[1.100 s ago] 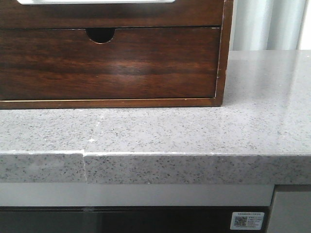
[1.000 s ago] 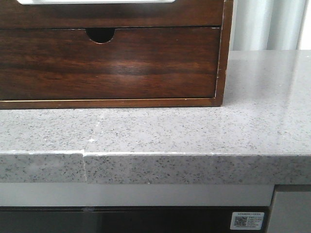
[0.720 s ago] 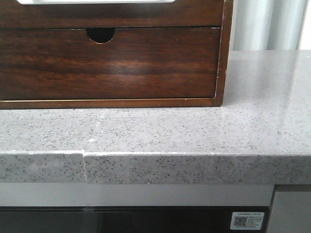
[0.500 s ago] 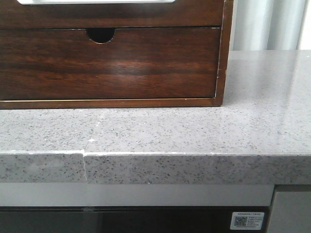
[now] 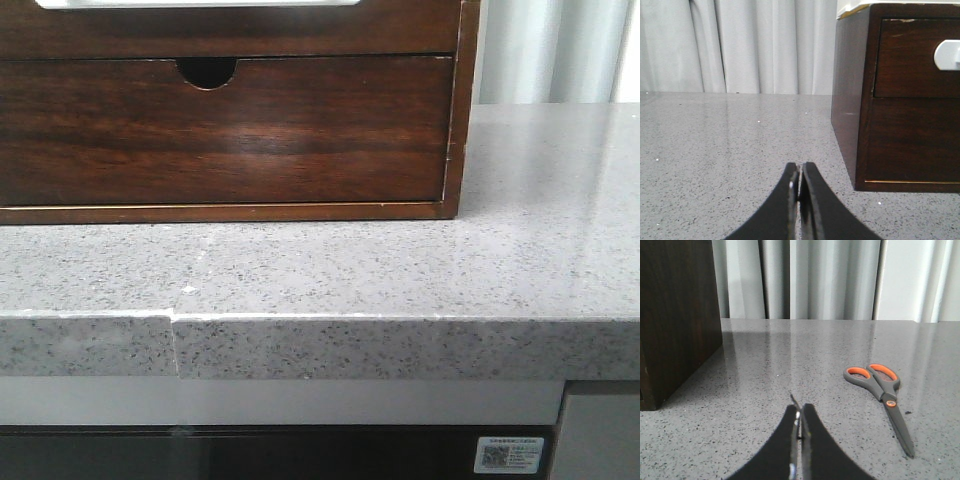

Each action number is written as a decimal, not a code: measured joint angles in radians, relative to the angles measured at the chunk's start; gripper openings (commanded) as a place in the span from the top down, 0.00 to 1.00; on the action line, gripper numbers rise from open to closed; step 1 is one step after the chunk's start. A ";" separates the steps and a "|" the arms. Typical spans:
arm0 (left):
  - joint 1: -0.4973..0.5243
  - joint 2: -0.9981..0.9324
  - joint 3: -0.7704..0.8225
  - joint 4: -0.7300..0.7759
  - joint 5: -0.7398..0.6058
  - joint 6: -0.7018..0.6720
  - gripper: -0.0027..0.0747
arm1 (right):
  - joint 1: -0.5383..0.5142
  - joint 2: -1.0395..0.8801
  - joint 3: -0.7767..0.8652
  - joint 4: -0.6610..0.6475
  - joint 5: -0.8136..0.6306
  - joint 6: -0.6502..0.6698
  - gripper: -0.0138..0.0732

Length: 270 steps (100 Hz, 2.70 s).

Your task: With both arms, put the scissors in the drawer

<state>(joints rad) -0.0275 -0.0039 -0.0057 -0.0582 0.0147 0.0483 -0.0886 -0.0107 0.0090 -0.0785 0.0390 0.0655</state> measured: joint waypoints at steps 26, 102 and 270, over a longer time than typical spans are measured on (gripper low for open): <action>0.000 0.000 -0.004 -0.040 -0.007 0.000 0.99 | 0.000 0.000 -0.010 0.012 0.038 0.000 0.92; 0.000 0.411 -0.629 -0.087 0.499 0.013 0.99 | 0.000 0.421 -0.607 0.037 0.558 0.000 0.92; 0.000 0.492 -0.647 -0.322 0.464 0.017 0.21 | 0.000 0.534 -0.659 -0.015 0.566 0.000 0.27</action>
<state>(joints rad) -0.0275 0.4878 -0.6527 -0.3806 0.4782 0.0651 -0.0886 0.5237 -0.6503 -0.0930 0.6048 0.0655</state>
